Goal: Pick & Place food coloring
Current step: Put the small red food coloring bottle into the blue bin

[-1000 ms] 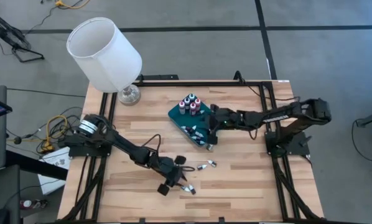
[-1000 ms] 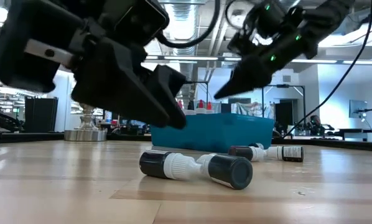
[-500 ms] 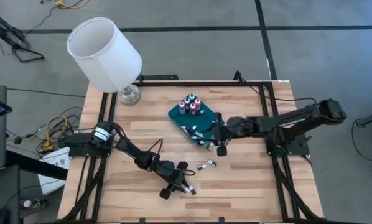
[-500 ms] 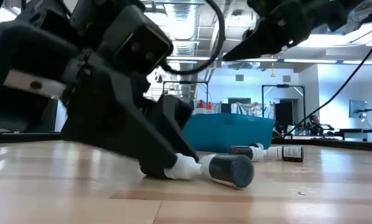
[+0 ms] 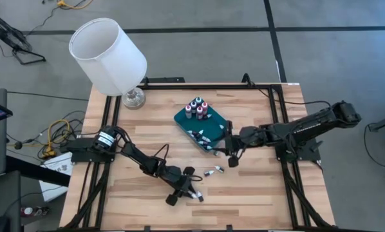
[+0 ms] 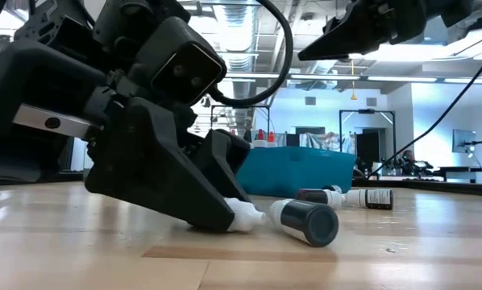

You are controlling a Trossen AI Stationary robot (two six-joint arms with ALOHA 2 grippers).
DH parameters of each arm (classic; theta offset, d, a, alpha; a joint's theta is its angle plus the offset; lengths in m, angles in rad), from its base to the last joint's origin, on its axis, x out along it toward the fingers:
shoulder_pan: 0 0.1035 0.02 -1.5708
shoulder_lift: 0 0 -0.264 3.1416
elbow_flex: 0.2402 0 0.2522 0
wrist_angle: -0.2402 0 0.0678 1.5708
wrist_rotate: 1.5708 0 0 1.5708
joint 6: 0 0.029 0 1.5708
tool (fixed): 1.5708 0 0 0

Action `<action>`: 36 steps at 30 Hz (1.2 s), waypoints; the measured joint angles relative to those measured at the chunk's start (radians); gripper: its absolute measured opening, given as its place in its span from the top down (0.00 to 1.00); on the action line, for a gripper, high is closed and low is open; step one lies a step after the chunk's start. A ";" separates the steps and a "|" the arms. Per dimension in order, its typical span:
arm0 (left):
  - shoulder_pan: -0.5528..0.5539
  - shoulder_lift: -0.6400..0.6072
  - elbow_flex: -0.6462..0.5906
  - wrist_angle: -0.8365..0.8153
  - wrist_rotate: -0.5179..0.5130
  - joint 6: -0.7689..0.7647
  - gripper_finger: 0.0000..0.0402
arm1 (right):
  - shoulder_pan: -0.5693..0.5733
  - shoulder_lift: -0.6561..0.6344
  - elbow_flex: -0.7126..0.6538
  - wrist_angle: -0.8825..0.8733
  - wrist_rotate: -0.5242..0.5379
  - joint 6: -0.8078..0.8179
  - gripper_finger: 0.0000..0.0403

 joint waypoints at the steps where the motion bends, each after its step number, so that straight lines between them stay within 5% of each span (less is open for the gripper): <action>1: 0.000 0.000 0.000 -0.002 0.000 0.000 0.74 | 0.001 0.001 0.000 0.000 0.000 0.000 0.69; 7: 0.001 -0.001 0.000 -0.006 -0.002 0.006 0.81 | 0.000 0.003 0.000 -0.002 0.000 0.008 0.69; 21: 0.000 -0.027 -0.001 -0.049 -0.048 0.022 0.81 | 0.000 0.003 0.000 -0.008 0.000 0.027 0.69; 36: 0.018 -0.248 -0.003 -0.287 -0.419 0.199 0.80 | 0.009 0.003 0.000 -0.033 -0.003 0.080 0.69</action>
